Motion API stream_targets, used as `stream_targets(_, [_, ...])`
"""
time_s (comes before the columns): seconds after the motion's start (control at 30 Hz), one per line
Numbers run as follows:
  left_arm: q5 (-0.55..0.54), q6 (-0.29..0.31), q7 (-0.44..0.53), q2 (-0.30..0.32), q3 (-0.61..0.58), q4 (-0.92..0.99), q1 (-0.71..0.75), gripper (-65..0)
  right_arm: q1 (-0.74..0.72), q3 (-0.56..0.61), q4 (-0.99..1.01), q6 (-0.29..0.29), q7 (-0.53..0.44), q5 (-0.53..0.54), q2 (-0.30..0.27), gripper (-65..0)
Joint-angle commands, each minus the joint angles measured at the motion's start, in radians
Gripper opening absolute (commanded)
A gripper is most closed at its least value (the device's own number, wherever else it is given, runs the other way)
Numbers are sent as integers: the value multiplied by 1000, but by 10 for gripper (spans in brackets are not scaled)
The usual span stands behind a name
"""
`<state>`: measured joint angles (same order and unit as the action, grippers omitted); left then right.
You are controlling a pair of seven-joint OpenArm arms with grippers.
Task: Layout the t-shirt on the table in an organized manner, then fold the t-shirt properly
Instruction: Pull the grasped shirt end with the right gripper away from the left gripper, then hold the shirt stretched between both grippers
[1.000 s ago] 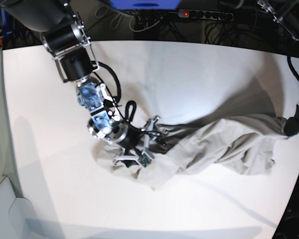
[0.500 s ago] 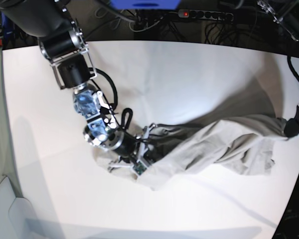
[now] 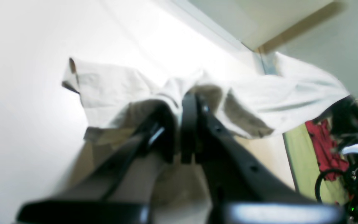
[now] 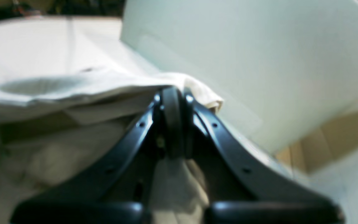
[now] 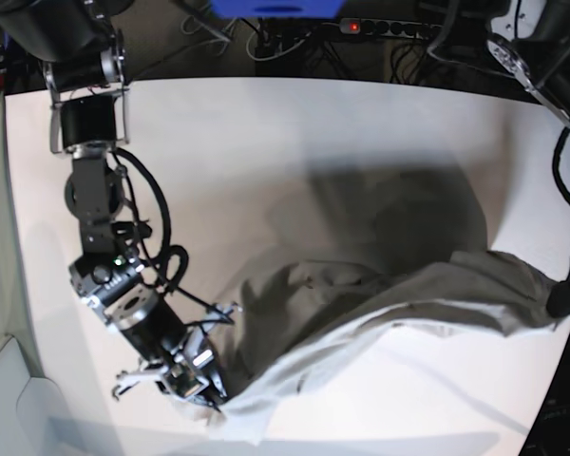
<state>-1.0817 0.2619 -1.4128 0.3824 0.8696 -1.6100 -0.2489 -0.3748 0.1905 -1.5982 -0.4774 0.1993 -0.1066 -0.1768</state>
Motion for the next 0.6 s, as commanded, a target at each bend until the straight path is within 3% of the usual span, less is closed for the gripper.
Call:
stream_targets(0.0, [-21,-2,17,20,4,-16,-22,-649,-11,-9,-32,6,-28,12,-11,-650])
stream_targets(0.17, [-21,-2,17,20,3,-11,-60,-649,3,-110,-66,6,-24,14,-22,-650])
stream_targets(0.33, [-28,-2,17,20,6,121,-134,-649,21,-142,-67,6,-24,9,-40,-650])
stream_targets(0.43, [-32,-2,17,20,7,156,-134,-649,135,-142,-93,6,-24,9,-74,-650])
stream_targets(0.57, [-32,-2,17,10,4,162,-122,-649,294,-142,-109,6,-28,11,-71,-650])
